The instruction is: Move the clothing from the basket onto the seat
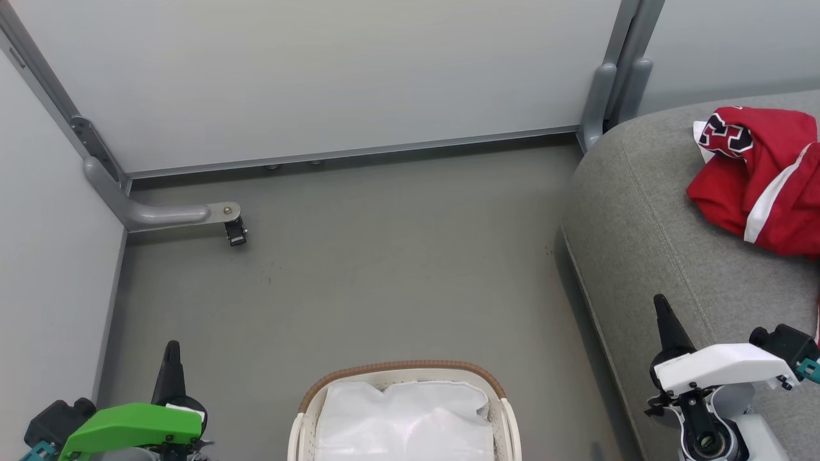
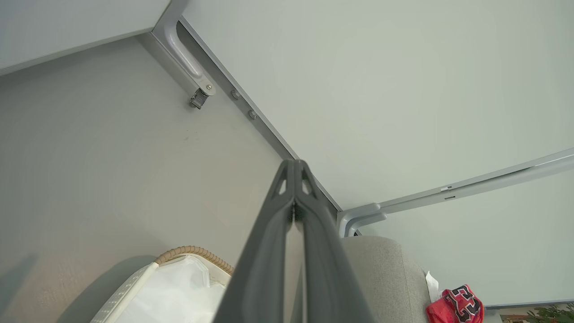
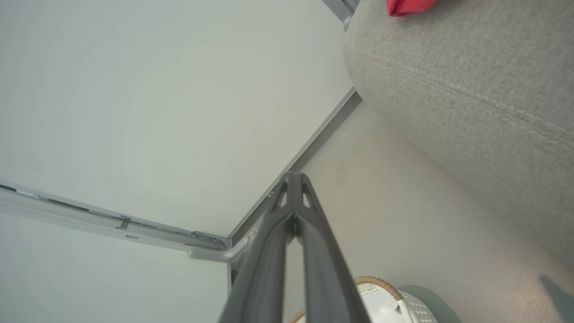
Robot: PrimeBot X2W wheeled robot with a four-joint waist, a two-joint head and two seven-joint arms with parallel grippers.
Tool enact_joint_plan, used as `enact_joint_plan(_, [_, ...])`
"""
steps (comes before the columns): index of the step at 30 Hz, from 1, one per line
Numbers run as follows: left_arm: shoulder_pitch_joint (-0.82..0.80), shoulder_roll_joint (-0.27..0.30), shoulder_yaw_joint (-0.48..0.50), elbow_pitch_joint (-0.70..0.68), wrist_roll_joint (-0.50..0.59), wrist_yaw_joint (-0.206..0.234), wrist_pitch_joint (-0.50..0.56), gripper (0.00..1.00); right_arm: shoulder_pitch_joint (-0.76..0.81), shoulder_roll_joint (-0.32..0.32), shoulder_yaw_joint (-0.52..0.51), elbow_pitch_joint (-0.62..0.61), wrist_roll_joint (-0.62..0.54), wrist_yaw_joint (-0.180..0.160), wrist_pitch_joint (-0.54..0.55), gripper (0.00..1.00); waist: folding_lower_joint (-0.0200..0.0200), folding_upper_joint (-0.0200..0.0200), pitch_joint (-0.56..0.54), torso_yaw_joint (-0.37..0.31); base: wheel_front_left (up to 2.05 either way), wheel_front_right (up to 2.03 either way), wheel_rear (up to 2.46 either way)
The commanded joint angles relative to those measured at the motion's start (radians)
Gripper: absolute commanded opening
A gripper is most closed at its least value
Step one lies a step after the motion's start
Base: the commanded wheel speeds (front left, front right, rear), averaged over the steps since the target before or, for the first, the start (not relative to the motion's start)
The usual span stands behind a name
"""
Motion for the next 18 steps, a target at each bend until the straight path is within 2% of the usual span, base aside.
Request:
enact_joint_plan(1, [-0.03,0.003,0.004,-0.018,-0.03,-0.002,0.007,0.0,0.004,-0.007,-0.005,-0.017,0.032,0.0,0.009,0.0,0.0,0.0,-0.001,0.0,0.0,0.0,0.0])
enact_joint_plan(18, [-0.038,0.002,0.01,-0.046,-0.199,-0.003,0.052,0.0,0.016,-0.008,-0.021,-0.046,0.215,-0.001,0.053,0.0,0.0,0.0,-0.007,-0.004,0.0,0.0,0.0])
